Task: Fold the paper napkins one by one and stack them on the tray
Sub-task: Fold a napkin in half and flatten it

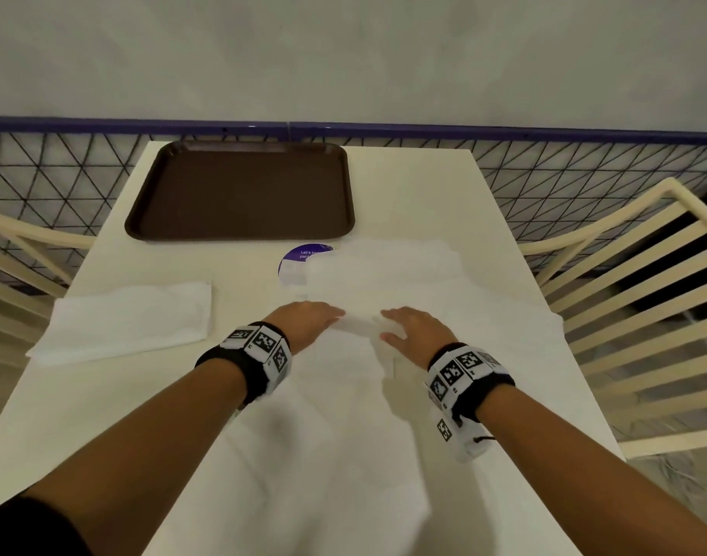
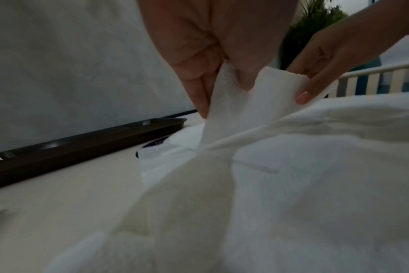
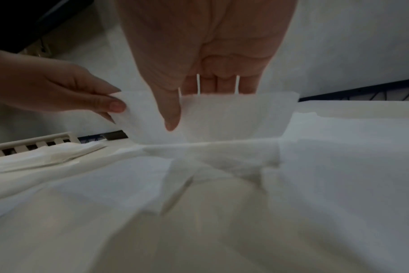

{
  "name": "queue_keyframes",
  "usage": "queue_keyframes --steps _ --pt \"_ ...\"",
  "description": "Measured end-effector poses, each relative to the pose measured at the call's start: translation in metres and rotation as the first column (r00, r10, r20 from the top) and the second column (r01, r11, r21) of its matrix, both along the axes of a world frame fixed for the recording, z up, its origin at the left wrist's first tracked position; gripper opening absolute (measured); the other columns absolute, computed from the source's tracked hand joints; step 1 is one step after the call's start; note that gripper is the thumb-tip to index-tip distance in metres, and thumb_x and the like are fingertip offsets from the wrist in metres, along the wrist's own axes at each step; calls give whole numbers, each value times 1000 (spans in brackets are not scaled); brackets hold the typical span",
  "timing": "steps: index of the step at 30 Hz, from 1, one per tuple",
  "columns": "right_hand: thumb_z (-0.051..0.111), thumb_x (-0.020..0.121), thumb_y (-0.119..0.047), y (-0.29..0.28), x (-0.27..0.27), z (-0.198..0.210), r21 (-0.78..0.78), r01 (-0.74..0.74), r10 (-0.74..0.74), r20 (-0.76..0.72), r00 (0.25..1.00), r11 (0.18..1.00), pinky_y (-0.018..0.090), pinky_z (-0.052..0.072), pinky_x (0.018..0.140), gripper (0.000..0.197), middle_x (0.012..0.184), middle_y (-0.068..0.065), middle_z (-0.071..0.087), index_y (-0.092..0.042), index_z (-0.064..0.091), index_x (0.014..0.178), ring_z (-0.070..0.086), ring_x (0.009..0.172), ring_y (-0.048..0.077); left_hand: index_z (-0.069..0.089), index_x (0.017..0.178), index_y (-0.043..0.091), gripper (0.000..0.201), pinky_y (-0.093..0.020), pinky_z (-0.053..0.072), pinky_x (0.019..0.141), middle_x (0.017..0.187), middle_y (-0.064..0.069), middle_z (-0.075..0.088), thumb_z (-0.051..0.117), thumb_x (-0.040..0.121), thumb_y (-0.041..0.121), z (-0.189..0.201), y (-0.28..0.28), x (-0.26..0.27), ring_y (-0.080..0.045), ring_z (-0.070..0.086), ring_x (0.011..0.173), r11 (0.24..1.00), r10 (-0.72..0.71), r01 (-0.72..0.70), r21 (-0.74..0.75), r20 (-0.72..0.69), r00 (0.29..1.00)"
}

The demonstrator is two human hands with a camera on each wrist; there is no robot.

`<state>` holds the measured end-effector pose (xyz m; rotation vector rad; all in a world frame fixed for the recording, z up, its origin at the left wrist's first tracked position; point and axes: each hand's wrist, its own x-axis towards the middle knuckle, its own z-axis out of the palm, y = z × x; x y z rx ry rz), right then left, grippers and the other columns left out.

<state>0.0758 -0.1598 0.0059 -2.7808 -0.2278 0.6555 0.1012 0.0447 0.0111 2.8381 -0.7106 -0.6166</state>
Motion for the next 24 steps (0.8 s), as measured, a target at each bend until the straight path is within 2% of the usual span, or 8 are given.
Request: queue_keyframes --steps 5,9,13,16,17,19,22,24 --pt "32 100 -39 7 6 19 14 -59 57 80 995 998 26 15 116 49 157 -5 19 -28 24 147 21 144 14 32 143 33 41 -28 25 112 150 6 33 27 102 28 23 16 0 -14 32 138 1000 5 -4 -24 49 999" --pt "31 102 -27 22 0 19 -75 -174 180 91 979 982 25 13 116 43 155 -3 24 -25 31 145 25 143 14 45 137 24 40 -29 33 108 142 2 46 28 102 31 29 46 -19 -18 44 130 998 17 -10 -70 103 995" --pt "34 102 -25 45 -16 15 -18 -158 158 -3 987 987 32 31 111 37 142 2 48 -19 50 134 41 133 20 54 123 9 70 -35 45 91 114 -12 65 11 89 52 21 82 -51 -27 61 103 997 29 -24 -74 72 997" --pt "38 100 -24 64 -39 11 48 -159 161 -45 986 986 35 41 99 33 126 8 60 -12 58 123 53 116 24 57 112 9 87 -29 44 71 91 -13 69 -1 72 60 12 110 -82 -28 63 83 994 36 -32 -106 34 999" --pt "39 100 -23 69 -46 10 56 -172 175 -60 983 984 32 43 89 31 118 11 64 -9 61 116 57 104 24 58 108 9 85 -26 39 65 82 -12 67 0 72 60 8 119 -91 -28 61 76 991 50 -47 -126 23 999" --pt "39 99 -20 83 -62 6 37 -193 196 -127 972 980 26 36 74 27 106 17 66 -5 62 101 56 89 23 59 102 7 76 -22 31 58 67 -7 60 8 78 59 2 135 -109 -24 53 65 981 88 -89 -174 -13 996" --pt "39 100 -21 96 -78 2 5 -191 188 -191 963 982 24 29 72 19 107 17 65 -15 53 89 55 90 24 57 102 4 44 -23 31 64 57 7 43 31 97 39 -13 153 -123 -21 46 65 966 201 -215 -142 -109 974" --pt "41 99 -23 100 -83 2 25 -137 139 -185 973 990 24 30 68 21 105 15 64 -15 59 93 47 85 17 57 100 7 30 -22 31 66 61 7 45 37 99 29 -21 161 -125 -21 48 70 940 283 -311 -142 -186 941"
